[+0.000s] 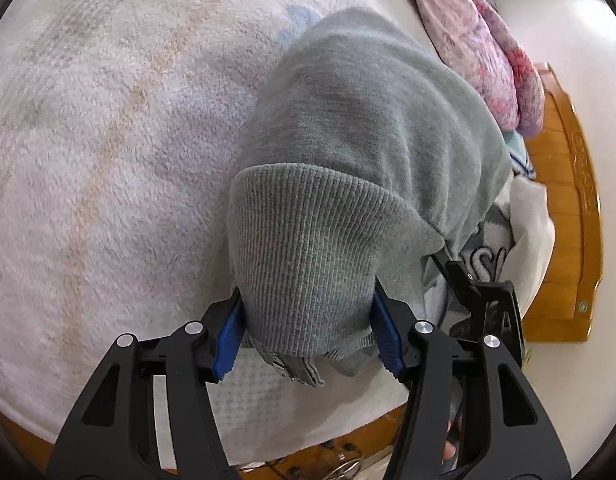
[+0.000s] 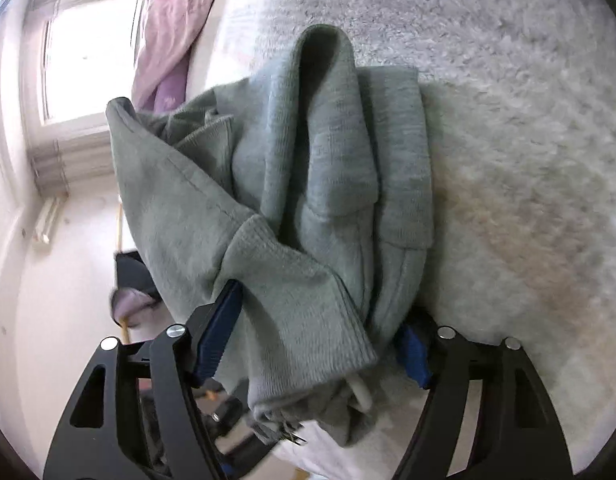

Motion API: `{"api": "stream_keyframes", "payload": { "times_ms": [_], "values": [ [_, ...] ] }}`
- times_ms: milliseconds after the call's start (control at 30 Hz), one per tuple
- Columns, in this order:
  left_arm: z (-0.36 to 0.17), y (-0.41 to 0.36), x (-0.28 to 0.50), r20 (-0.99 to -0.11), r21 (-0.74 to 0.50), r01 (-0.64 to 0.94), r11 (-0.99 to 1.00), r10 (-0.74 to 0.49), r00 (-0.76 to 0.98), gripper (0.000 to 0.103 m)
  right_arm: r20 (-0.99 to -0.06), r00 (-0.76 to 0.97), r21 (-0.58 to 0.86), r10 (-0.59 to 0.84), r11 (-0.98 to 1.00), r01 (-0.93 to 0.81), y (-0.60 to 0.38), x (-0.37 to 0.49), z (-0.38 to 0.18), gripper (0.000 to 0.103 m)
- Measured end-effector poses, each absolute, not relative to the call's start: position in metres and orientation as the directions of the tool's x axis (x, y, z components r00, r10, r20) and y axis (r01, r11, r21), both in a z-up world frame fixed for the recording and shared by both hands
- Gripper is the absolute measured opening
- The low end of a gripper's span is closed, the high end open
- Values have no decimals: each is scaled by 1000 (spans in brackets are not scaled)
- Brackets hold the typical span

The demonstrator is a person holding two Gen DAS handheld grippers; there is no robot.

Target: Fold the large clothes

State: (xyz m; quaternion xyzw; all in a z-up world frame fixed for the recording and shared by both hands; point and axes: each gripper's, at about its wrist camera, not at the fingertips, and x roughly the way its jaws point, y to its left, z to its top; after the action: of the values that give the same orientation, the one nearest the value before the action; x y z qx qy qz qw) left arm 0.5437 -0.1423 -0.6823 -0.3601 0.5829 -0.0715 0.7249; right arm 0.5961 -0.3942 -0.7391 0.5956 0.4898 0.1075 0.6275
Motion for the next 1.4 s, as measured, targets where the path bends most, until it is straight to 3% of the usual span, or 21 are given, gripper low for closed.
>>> {"api": "stream_keyframes", "payload": {
  "times_ms": [67,133,233,433,667,800,1000,1100,1300,1367,1400],
  "values": [
    [-683,-144,543,-799,-597,-323,734,-512,315,57,-512,483,844,710,314,434,-390,599,-736,58],
    [-677,-148,541,-802,-587,-291,755,-496,333,49,-551,464,828,694,384,409,-387,603,-726,31],
    [-655,-155,538,-802,-566,-225,793,-465,376,39,-595,454,804,663,497,327,-381,608,-697,20],
    [-597,-158,543,-764,-566,-169,807,-436,475,33,-609,466,765,642,630,132,-365,626,-620,17],
    [-516,-166,541,-685,-615,-111,781,-458,567,30,-540,516,750,665,658,-63,-375,631,-524,17],
    [-462,-193,538,-623,-603,6,798,-476,620,18,-475,571,761,669,639,-115,-407,630,-476,17],
    [-425,-248,557,-558,-606,121,786,-529,639,17,-330,637,793,696,571,-212,-469,641,-423,17],
    [-418,-278,571,-520,-627,142,766,-548,656,17,-305,657,758,689,594,-271,-489,658,-396,17],
    [-395,-358,581,-422,-600,257,758,-572,703,17,-189,713,761,675,560,-327,-581,650,-391,17],
    [-403,-386,581,-443,-572,286,769,-583,681,17,-229,733,782,640,570,-253,-617,642,-414,17],
    [-412,-398,582,-466,-573,294,765,-599,651,18,-304,746,777,592,608,-166,-639,634,-434,17]
  ]
}}
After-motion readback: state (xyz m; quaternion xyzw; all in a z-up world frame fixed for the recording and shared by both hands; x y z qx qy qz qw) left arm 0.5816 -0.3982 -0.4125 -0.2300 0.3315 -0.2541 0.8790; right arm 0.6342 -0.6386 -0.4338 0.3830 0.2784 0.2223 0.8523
